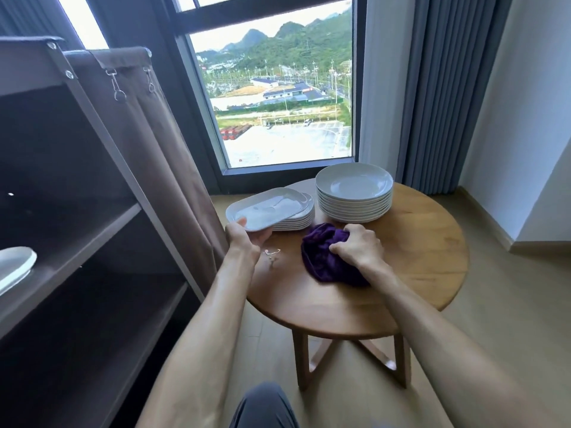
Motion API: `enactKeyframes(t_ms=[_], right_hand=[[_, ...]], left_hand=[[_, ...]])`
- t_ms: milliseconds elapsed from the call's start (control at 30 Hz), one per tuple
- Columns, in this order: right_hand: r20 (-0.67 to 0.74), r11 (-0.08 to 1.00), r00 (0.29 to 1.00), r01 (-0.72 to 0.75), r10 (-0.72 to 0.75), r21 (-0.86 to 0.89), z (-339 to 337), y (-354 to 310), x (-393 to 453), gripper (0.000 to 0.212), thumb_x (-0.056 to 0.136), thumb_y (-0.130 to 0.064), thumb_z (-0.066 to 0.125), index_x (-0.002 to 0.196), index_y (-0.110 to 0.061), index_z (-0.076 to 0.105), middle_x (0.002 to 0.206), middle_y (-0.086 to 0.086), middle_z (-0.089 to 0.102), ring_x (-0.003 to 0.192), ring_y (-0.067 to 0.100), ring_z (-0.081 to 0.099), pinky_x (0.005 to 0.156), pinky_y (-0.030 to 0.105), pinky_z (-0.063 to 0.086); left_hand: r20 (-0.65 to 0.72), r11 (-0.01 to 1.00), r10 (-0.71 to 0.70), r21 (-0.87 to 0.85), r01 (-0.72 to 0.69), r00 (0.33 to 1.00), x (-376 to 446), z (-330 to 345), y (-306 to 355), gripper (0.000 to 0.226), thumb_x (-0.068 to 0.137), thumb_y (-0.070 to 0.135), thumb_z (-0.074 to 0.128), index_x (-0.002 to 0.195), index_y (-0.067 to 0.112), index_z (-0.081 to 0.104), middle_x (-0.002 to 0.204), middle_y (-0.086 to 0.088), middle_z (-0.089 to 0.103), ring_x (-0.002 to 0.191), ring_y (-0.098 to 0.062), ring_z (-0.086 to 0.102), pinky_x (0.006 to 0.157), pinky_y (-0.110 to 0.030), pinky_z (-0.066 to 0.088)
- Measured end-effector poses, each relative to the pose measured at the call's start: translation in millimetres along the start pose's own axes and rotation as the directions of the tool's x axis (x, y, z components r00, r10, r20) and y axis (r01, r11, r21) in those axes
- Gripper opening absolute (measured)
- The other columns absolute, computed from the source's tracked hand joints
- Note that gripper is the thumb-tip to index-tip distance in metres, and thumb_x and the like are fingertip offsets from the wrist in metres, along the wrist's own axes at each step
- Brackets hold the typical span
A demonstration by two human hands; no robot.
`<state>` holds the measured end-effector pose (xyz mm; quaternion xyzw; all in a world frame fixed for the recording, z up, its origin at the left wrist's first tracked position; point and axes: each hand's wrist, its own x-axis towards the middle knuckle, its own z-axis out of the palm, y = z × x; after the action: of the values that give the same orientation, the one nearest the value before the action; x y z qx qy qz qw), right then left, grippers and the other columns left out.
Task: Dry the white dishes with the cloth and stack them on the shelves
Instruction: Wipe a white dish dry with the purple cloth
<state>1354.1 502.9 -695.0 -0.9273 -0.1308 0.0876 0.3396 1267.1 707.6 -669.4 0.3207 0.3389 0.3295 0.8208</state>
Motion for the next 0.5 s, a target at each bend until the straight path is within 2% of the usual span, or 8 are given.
enactKeyframes(t_ms=[67, 133, 200, 300, 400, 467, 500], right_hand=[[-0.108, 0.97, 0.993, -0.03, 0.057, 0.24, -7.6, -4.1, 2.1, 0.017, 0.088, -0.036, 0.067, 0.095, -0.021, 0.064, 0.112, 0.014, 0.071, 0.109, 0.037, 0.064, 0.089, 0.035, 0.047], [-0.22, 0.91, 0.971, 0.009, 0.091, 0.415, -17.4, -12.8, 5.5, 0.024, 0.094, -0.035, 0.061, 0.097, -0.012, 0.065, 0.107, 0.016, 0.072, 0.106, 0.038, 0.064, 0.092, 0.039, 0.049], [-0.316, 0.846, 0.943, 0.086, 0.1, 0.526, -32.3, -29.9, 5.9, 0.027, 0.096, -0.034, 0.058, 0.098, -0.008, 0.063, 0.099, 0.012, 0.07, 0.099, 0.036, 0.064, 0.092, 0.043, 0.051], [-0.406, 0.718, 0.907, 0.208, 0.114, 0.665, -60.7, -62.7, 3.6, 0.024, 0.097, -0.033, 0.058, 0.093, -0.009, 0.06, 0.084, 0.001, 0.062, 0.081, 0.024, 0.061, 0.081, 0.038, 0.051], [-0.527, 0.596, 0.846, 0.383, 0.082, 0.706, -83.2, -89.4, -3.8, 0.022, 0.093, -0.036, 0.061, 0.086, -0.015, 0.057, 0.077, -0.006, 0.058, 0.072, 0.012, 0.056, 0.076, 0.032, 0.049], [-0.626, 0.586, 0.78, 0.502, 0.011, 0.636, -89.1, -99.9, -11.9, 0.021, 0.091, -0.036, 0.062, 0.078, -0.023, 0.052, 0.073, -0.013, 0.055, 0.067, 0.002, 0.052, 0.072, 0.026, 0.047], [-0.645, 0.61, 0.763, 0.53, -0.041, 0.589, -88.3, -102.8, -14.7, 0.019, 0.09, -0.036, 0.062, 0.078, -0.025, 0.053, 0.074, -0.014, 0.056, 0.068, 0.001, 0.053, 0.073, 0.025, 0.047]], left_hand=[[0.022, 1.0, 0.004, -0.004, -0.004, 1.0, -7.8, -2.3, -1.6, 0.033, 0.102, 0.011, 0.033, 0.128, 0.008, 0.053, 0.105, -0.017, 0.066, 0.092, -0.034, 0.064, 0.073, -0.05, 0.055], [0.039, 1.0, 0.009, 0.016, -0.009, 0.999, -12.2, -6.0, -5.4, 0.03, 0.103, 0.014, 0.033, 0.12, 0.009, 0.057, 0.113, -0.018, 0.065, 0.099, -0.036, 0.063, 0.086, -0.054, 0.054], [0.063, 1.0, 0.012, 0.024, -0.014, 0.998, -18.3, -6.7, -10.4, 0.027, 0.103, 0.015, 0.034, 0.109, 0.01, 0.06, 0.114, -0.019, 0.065, 0.098, -0.037, 0.064, 0.096, -0.056, 0.052], [0.077, 1.0, -0.006, 0.027, 0.004, 0.997, -30.2, -7.1, -19.8, 0.026, 0.103, 0.019, 0.038, 0.108, 0.008, 0.061, 0.1, -0.019, 0.069, 0.089, -0.037, 0.066, 0.092, -0.055, 0.054], [0.103, 0.999, -0.003, 0.054, -0.002, 0.995, -43.9, -5.4, -30.6, 0.026, 0.105, 0.022, 0.039, 0.11, 0.012, 0.063, 0.089, -0.013, 0.076, 0.093, -0.037, 0.067, 0.087, -0.051, 0.054], [0.129, 0.999, 0.001, 0.033, -0.005, 0.992, -51.9, -4.2, -36.0, 0.028, 0.106, 0.023, 0.037, 0.108, 0.018, 0.065, 0.086, -0.008, 0.079, 0.095, -0.037, 0.068, 0.078, -0.046, 0.055], [0.145, 1.0, -0.009, 0.021, 0.006, 0.989, -55.5, -2.8, -38.2, 0.031, 0.107, 0.024, 0.035, 0.113, 0.019, 0.065, 0.093, -0.009, 0.079, 0.097, -0.037, 0.069, 0.076, -0.046, 0.055]])
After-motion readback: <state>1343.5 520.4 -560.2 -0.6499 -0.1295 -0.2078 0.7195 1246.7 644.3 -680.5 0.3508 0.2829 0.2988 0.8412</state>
